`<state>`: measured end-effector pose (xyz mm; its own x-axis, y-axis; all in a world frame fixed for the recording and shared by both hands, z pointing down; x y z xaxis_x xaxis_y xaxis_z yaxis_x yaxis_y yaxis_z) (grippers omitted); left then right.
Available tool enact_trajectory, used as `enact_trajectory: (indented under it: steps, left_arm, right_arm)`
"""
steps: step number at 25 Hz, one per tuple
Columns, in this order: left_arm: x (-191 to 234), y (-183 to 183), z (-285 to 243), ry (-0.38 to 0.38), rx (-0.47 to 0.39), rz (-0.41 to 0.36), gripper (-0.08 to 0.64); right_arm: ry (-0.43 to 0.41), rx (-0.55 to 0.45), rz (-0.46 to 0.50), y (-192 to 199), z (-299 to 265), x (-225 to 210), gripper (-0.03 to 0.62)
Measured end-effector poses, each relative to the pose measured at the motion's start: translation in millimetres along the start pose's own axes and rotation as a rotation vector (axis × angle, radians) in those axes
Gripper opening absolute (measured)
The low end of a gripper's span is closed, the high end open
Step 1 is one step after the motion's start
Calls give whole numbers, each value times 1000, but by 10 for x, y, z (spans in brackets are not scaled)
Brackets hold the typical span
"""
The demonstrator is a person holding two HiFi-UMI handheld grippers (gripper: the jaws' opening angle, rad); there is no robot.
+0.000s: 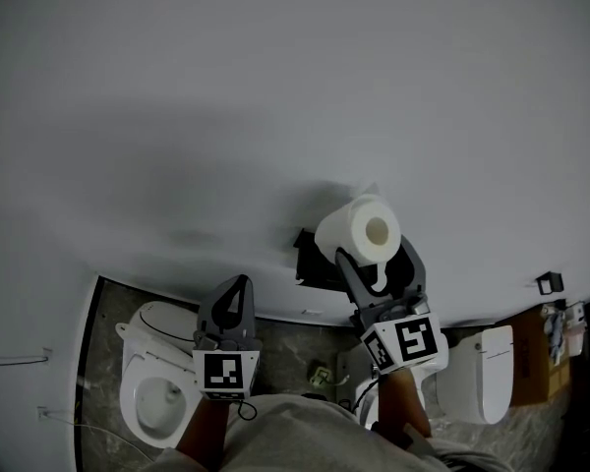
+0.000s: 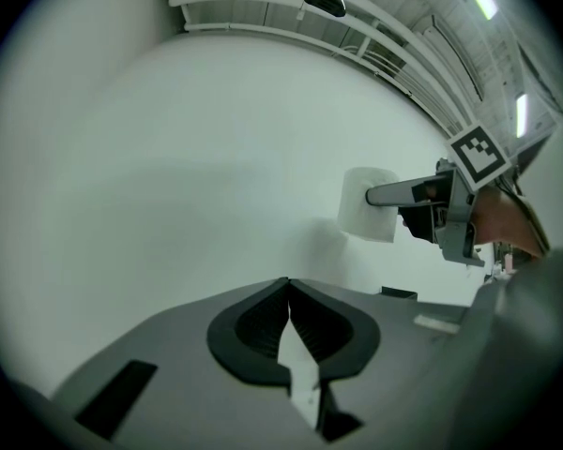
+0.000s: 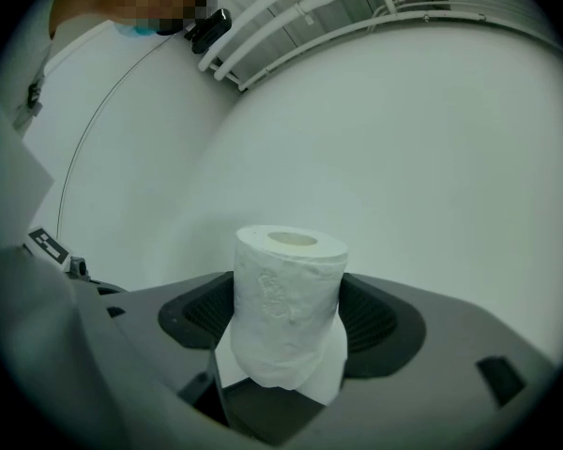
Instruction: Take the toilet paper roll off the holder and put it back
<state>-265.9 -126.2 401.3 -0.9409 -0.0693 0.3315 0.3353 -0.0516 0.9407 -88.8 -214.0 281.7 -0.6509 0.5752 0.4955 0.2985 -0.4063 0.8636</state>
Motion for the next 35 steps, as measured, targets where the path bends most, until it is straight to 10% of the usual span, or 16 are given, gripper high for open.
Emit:
enact_trajectory:
  steps: [35]
  left_arm:
    - [126, 531, -541, 126, 179, 60, 12]
  right_arm:
    - [-21, 335, -116, 1091, -258, 260, 336]
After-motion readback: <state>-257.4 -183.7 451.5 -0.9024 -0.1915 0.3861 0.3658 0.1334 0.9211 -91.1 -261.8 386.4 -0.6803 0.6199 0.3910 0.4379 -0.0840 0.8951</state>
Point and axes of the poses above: the fingertips, and each gripper's own axes: z backward along the fingers, x to its left, y out of its underside, the point moved 5 cm from there along z, backward along the fingers, and after that the axes turned 15 degrees about z, right-handed, at the moved point
